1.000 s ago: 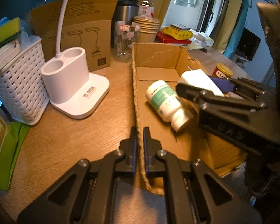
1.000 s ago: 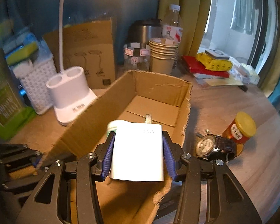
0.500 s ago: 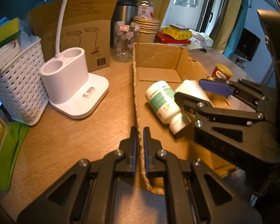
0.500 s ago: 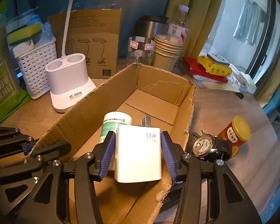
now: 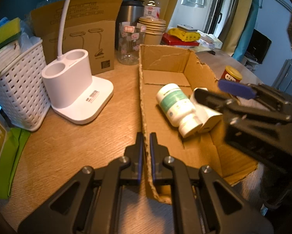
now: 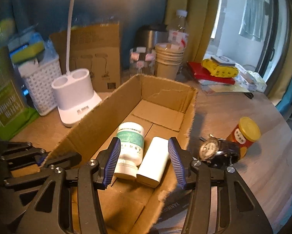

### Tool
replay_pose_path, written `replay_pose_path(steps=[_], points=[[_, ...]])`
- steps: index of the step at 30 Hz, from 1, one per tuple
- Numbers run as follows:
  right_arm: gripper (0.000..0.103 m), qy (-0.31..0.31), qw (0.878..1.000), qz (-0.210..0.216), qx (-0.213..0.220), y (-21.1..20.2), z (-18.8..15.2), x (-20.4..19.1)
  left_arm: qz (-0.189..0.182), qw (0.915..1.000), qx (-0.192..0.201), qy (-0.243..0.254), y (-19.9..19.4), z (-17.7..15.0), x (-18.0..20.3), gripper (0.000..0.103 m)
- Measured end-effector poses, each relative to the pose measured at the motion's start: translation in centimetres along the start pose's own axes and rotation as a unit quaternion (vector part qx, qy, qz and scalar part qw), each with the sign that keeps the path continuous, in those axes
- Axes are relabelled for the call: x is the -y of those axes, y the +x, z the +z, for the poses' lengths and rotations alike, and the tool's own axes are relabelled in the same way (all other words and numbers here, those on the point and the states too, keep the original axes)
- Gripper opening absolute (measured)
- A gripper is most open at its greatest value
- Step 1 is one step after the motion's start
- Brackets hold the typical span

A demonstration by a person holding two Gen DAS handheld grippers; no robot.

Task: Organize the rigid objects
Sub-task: 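Move the right gripper back toward the black flashlight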

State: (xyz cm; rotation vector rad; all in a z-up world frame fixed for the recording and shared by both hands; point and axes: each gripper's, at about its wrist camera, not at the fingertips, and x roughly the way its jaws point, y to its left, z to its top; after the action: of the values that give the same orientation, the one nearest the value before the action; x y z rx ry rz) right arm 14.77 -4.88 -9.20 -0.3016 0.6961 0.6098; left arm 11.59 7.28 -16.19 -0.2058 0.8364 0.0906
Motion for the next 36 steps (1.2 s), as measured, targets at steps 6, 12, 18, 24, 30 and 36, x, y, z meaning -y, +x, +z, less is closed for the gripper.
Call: replay_pose_path(steps=[6,12,18,24,30,36], points=[[0.061,0.027,0.999,-0.006,0.025,-2.3,0.0,1.6,0.000,1.0000,0.000,0.000,0.0,0.0,0.0,0.007],[0.062,0.042,0.998,-0.018,0.037,-3.8,-0.3,3.1,0.000,1.0000,0.000,0.000,0.0,0.0,0.0,0.007],[0.062,0.058,0.997,-0.032,0.046,-5.1,-0.8,4.7,0.000,1.0000,0.000,0.000,0.1,0.0,-0.1,0.007],[0.062,0.077,0.995,-0.047,0.052,-6.0,-1.4,6.5,0.000,1.0000,0.000,0.000,0.1,0.0,-0.1,0.007],[0.062,0.095,0.992,-0.061,0.049,-5.9,-2.2,8.3,0.000,1.0000,0.000,0.000,0.1,0.0,-0.1,0.007],[0.063,0.106,0.992,-0.057,0.029,-4.7,-3.4,8.8,0.001,1.0000,0.001,0.000,0.1,0.0,-0.1,0.007]])
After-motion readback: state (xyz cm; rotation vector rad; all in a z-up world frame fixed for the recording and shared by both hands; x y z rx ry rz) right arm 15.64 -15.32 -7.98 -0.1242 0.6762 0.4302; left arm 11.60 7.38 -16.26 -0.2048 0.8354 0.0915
